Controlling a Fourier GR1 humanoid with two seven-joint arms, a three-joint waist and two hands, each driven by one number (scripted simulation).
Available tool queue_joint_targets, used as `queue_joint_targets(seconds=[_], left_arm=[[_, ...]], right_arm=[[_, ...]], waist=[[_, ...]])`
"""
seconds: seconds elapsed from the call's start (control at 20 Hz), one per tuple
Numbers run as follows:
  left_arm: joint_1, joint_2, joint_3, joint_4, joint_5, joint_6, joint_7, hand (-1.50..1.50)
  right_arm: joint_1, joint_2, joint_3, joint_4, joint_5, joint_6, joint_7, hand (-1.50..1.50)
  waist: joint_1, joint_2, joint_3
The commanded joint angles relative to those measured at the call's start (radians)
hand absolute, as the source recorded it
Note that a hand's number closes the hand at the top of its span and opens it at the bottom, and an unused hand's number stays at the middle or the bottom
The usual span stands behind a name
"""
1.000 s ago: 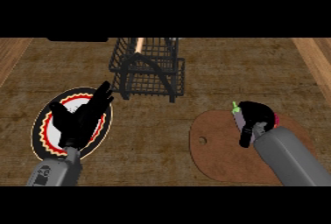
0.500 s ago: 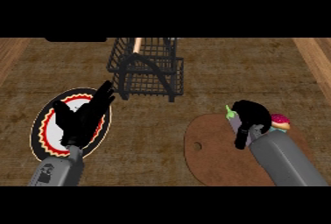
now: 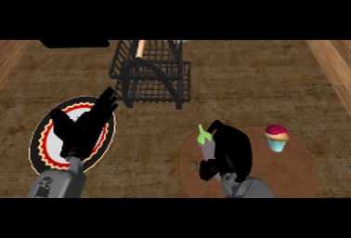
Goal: Pick the eggplant from the cutting board and place it in the tiered basket
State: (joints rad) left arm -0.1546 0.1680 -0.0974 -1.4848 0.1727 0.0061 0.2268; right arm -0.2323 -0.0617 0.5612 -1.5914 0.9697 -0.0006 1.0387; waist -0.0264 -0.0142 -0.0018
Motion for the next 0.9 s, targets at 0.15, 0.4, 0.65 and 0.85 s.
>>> queue_joint_targets(seconds=[0.15,0.4,0.65,0.85], left_arm=[[0.0,-0.033,-0.023,0.02,-0.023,0.017,-0.011,0.0],[0.013,-0.006,-0.003,-0.022,0.002,-0.013,0.004,0.0],[-0.018,0.008,0.001,-0.005,-0.004,-0.03,0.019,0.0],[-0.001,0.009,0.003,-0.039,0.004,-0.035,0.021,0.0]], right_arm=[[0.037,0.06,0.15,-0.378,0.176,-0.077,0.276,1.5],[-0.031,0.061,0.26,-0.565,0.381,0.029,0.37,1.5],[-0.236,0.061,0.234,-0.646,0.395,0.204,0.437,1.5],[-0.338,0.061,0.176,-0.615,0.364,0.286,0.431,1.5]], waist=[[-0.002,0.001,0.0],[0.016,0.003,0.0],[0.025,0.006,-0.002],[0.031,0.004,-0.002]])
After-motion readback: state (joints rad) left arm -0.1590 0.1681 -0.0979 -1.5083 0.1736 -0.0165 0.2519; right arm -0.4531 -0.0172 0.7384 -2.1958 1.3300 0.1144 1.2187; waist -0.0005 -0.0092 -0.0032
